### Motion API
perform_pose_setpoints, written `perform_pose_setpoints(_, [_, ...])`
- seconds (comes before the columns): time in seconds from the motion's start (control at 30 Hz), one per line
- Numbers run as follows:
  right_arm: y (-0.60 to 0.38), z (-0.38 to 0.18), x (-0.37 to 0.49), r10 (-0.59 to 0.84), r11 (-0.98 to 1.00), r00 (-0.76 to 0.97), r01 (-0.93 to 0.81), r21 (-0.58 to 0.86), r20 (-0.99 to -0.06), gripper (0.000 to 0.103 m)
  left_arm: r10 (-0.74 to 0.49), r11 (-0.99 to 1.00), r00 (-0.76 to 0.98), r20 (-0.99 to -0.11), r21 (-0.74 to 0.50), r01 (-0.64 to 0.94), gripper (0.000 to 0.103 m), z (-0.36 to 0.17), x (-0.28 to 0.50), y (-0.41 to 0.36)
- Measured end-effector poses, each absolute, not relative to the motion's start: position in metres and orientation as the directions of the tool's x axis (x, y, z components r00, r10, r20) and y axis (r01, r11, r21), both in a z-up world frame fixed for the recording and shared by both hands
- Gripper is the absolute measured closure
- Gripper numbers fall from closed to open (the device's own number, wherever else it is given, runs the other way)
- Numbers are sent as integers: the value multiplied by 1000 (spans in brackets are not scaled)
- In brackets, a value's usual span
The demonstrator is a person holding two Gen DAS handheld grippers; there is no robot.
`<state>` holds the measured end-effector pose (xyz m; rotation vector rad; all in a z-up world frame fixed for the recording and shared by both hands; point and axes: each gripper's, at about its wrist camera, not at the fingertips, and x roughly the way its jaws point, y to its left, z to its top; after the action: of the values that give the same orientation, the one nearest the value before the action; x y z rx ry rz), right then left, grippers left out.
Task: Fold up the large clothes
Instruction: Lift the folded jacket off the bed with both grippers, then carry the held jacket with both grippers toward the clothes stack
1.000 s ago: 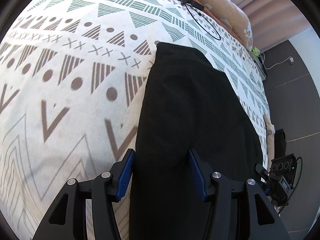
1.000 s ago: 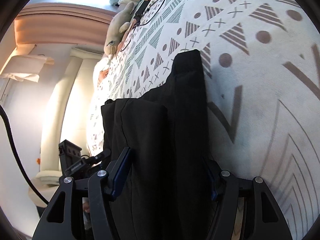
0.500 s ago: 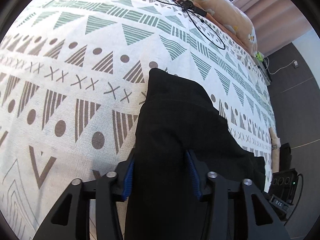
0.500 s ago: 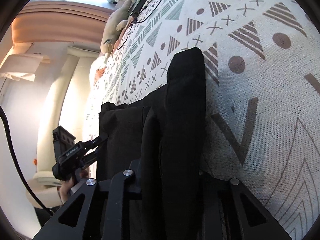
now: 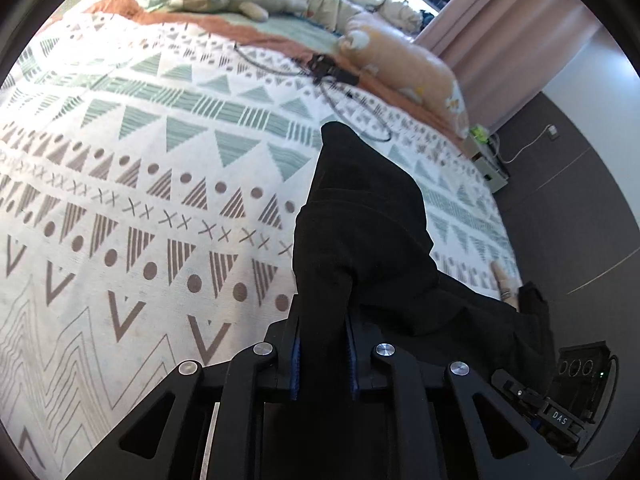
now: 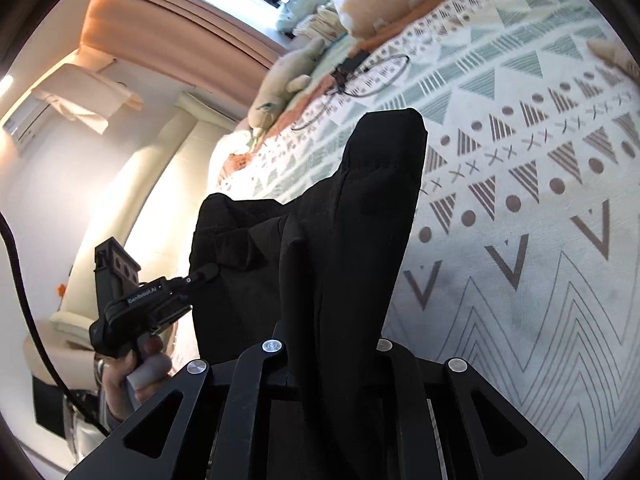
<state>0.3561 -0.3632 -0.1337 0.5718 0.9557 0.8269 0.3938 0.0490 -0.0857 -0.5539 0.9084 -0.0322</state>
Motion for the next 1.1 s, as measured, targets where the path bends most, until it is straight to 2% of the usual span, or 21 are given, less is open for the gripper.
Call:
perform_pose_setpoints(0.37, [-356,-75,287,818,572,377,-450,686,-434,89,-275,848,743,-611,-518,-111,87,-11,299,37])
perform_pose_setpoints(0.5, [-345,-53,270,823,568,372,-508,648,-430,89,-256,834,769,-586,-535,-131,87,3,274,39])
perform_pose_setpoints(0.63, [-352,-38,256,836,548,392,-541,638,-385,89,-245,848,784,-571,-518,-113,87,22,263,30])
perform_pose_setpoints(0.83, [-396,4,237,838,537,452,-577,615,-307,89,-279,858,822,-497,-514,-19,87,64,244,4])
perform_pose_setpoints(1.1, [-473,58,219,775,612,575,-583,534,-261,89,-370,851,823,-432,-514,113,87,113,240,-60])
